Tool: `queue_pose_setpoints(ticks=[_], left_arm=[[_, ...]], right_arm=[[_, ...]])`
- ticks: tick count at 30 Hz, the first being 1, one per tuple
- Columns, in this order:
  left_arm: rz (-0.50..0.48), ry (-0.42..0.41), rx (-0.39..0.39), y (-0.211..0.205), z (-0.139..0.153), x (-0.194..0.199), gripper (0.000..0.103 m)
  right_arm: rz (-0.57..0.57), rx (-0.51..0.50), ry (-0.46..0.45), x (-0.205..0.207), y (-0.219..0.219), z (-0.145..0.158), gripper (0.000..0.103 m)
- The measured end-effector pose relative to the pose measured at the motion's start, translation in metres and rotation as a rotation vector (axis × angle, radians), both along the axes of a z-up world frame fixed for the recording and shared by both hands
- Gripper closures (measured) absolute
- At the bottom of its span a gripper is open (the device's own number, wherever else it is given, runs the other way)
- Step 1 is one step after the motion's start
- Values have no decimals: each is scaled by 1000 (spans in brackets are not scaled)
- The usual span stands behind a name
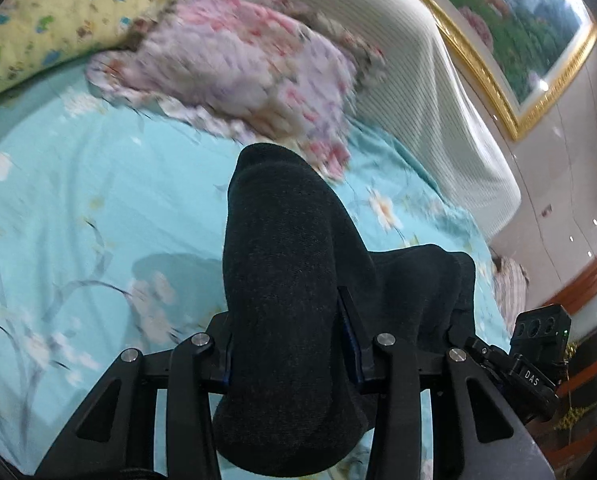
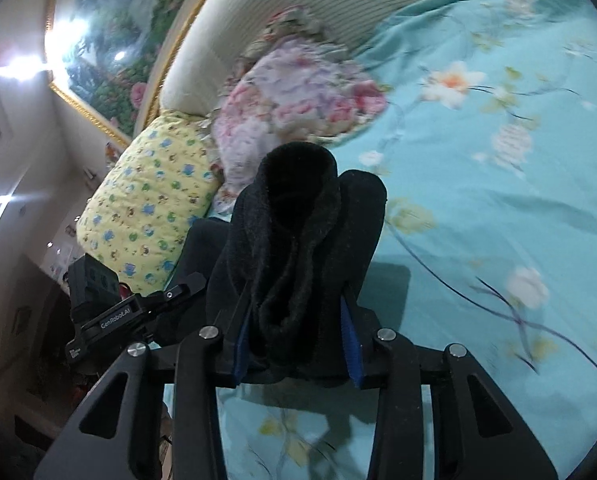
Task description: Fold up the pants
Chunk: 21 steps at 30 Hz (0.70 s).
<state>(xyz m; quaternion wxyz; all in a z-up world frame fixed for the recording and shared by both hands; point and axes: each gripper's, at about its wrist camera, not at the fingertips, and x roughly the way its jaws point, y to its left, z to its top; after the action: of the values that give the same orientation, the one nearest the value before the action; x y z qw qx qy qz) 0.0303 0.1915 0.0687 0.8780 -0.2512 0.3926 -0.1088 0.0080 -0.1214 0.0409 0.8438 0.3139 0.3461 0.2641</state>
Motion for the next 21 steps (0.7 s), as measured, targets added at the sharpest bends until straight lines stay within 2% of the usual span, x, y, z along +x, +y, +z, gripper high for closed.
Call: queue_pose_setpoints(ticks=[7,15,21], left_arm=[[85,6,32,45,6,19,62],[119,56,65,71,-14,42,62],[121,81,77,76,-29,43,61]], right_arm=[[69,-4,-1,45,42,5,64],[134,-121,1,85,81,2,63],[139,-126,34,97,85,-15,63]])
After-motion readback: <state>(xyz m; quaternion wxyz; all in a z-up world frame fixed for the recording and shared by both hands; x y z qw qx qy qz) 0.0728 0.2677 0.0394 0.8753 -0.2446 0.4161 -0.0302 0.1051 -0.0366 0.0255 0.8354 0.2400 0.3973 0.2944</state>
